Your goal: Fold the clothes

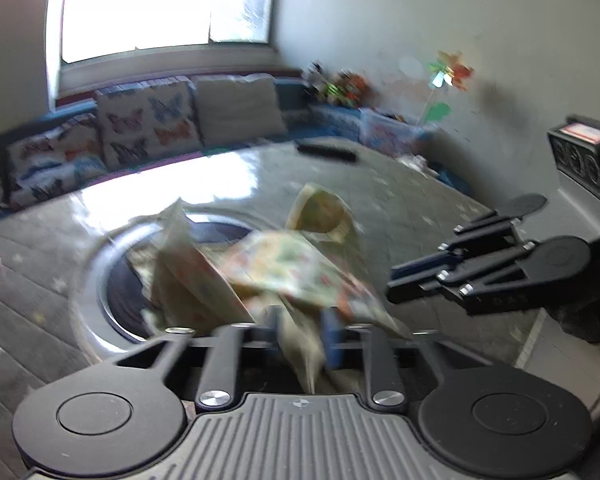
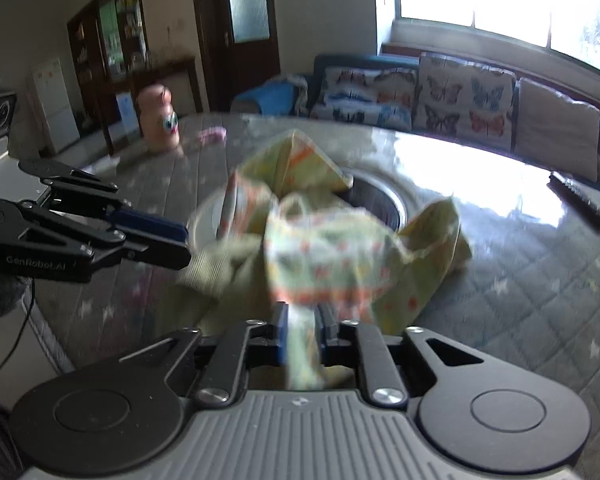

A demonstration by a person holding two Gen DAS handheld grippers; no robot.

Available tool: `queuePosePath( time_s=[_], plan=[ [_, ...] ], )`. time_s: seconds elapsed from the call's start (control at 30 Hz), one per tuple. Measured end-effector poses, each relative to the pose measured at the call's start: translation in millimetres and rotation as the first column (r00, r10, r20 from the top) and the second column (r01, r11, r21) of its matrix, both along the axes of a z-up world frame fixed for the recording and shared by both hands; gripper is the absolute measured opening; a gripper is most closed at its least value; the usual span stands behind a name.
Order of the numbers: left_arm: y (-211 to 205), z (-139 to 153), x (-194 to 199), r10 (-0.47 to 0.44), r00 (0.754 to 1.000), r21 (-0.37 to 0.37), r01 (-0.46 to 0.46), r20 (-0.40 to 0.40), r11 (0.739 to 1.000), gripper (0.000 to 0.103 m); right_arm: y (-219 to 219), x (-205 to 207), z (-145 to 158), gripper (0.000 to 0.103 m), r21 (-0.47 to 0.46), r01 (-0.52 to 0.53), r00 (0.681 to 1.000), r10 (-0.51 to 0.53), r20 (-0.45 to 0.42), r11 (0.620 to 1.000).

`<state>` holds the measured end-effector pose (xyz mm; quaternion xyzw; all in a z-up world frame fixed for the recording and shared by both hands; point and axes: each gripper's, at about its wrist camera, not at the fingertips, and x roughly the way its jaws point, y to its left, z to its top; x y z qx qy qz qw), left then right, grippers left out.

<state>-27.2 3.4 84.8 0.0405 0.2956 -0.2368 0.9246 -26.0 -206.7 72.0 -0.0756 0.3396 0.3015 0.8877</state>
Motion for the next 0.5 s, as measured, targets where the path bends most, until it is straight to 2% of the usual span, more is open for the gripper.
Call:
queuePosePath(
  time_s=[0.03, 0.17, 0.33, 0.5],
  plan=[
    [1.9, 4.4, 4.5, 0.027, 0.999, 0.002, -0.027, 0.019, 1.000, 0.053, 1.3, 4.8, 1.3, 0.024, 0.005, 0.004, 1.000, -0.004, 0.009, 1.000],
    [10.0, 16.7, 38.6, 0.146, 0.988, -0.004, -0.146, 0.056, 0.989, 0.061, 16.5, 30.4, -0.5, 0.025, 0.020, -0.005, 1.000, 0.004, 0.024, 1.000],
    [10.9, 22.2, 88.7, 0.214, 0.975, 0.006, -0.215, 0.063, 0.977, 0.063, 43.4, 54.0, -13.8, 0.026, 0.001, -0.036, 0.999, 0.036, 0.012, 0.999],
    [1.9, 7.6, 131.3, 0.235, 0.971, 0.071, -0.237, 0.034, 0.969, 0.061, 70.3, 77.7, -27.2, 0.032, -0.018, -0.067, 0.998, 0.067, -0.001, 0.998]
  ],
)
